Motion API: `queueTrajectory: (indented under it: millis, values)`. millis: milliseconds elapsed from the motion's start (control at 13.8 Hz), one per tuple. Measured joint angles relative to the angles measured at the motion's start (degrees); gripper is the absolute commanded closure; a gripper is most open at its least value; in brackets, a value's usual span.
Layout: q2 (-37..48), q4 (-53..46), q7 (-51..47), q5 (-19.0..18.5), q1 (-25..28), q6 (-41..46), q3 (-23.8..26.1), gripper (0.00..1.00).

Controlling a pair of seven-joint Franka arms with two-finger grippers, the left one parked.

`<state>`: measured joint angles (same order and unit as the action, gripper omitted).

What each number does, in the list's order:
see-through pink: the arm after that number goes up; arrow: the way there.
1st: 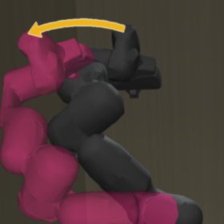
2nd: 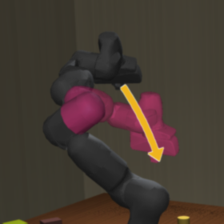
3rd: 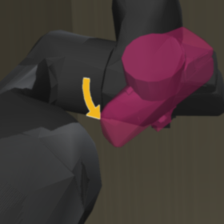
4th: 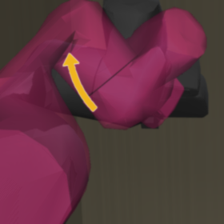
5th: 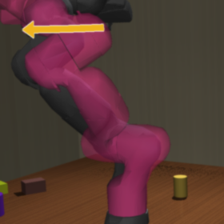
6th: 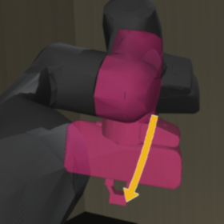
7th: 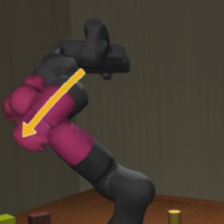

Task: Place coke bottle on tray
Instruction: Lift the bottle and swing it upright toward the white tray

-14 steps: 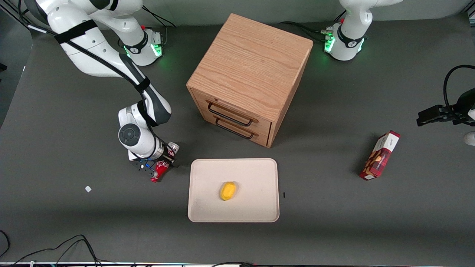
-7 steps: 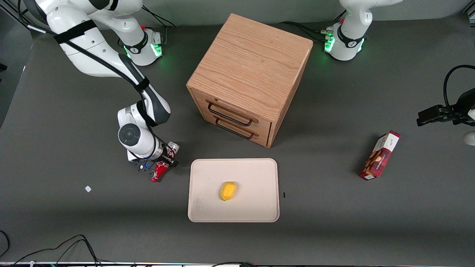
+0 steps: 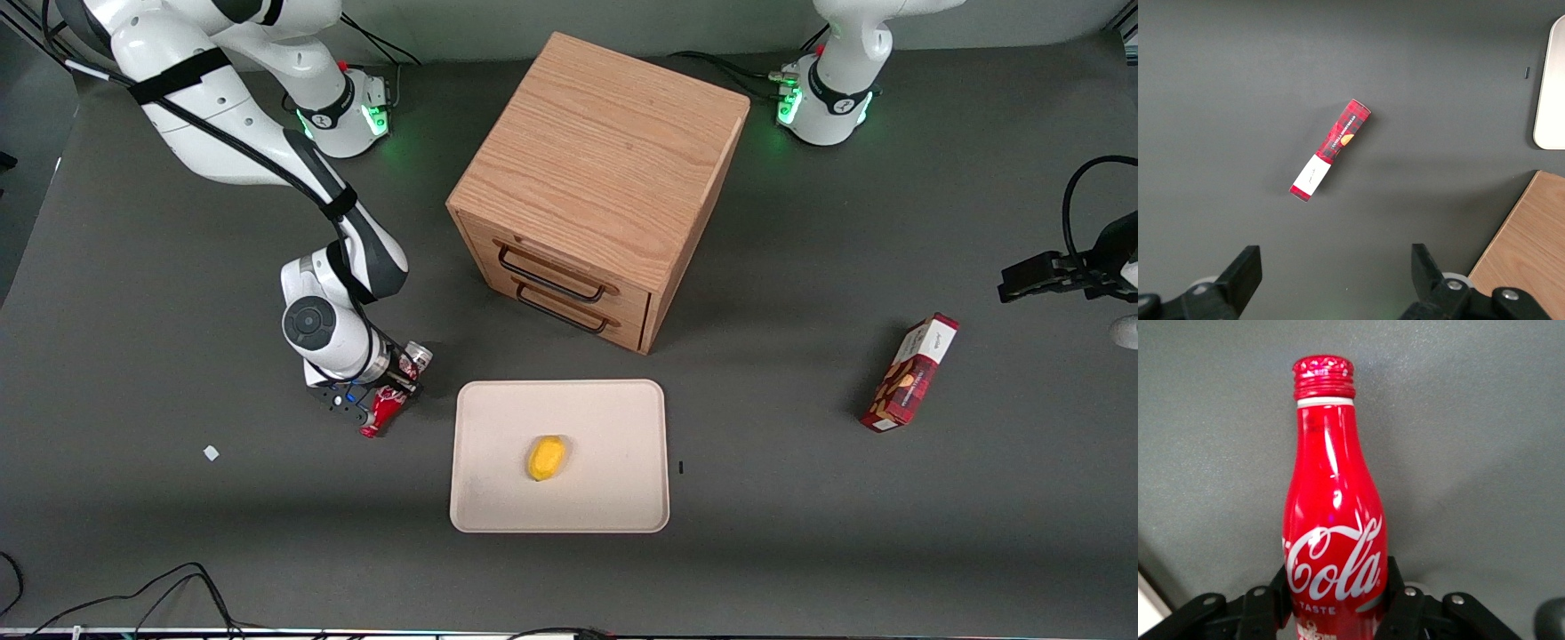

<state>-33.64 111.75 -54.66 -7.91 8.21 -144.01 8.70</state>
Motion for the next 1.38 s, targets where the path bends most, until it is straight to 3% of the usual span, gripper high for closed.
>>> queueTrajectory:
  millis: [218, 509, 800, 1018, 1164, 1382]
  values:
    - [1.10, -0.04, 0.03, -0.15, -0.01, 1.36, 0.00, 1.00]
    - [9.92, -0.24, 3.55, -0.21, -2.62, 14.38, 2.67, 1.00]
    - [19.20, -0.75, 8.83, -0.04, -20.33, 30.05, 20.07, 1.00]
    - [21.84, -6.66, 13.46, 0.07, -34.40, 43.65, 32.62, 1.00]
    - [22.06, -11.54, 14.86, 0.11, -39.28, 48.04, 36.87, 1.00]
    - [21.88, -15.96, 16.09, 0.12, -39.89, 49.86, 37.43, 1.00]
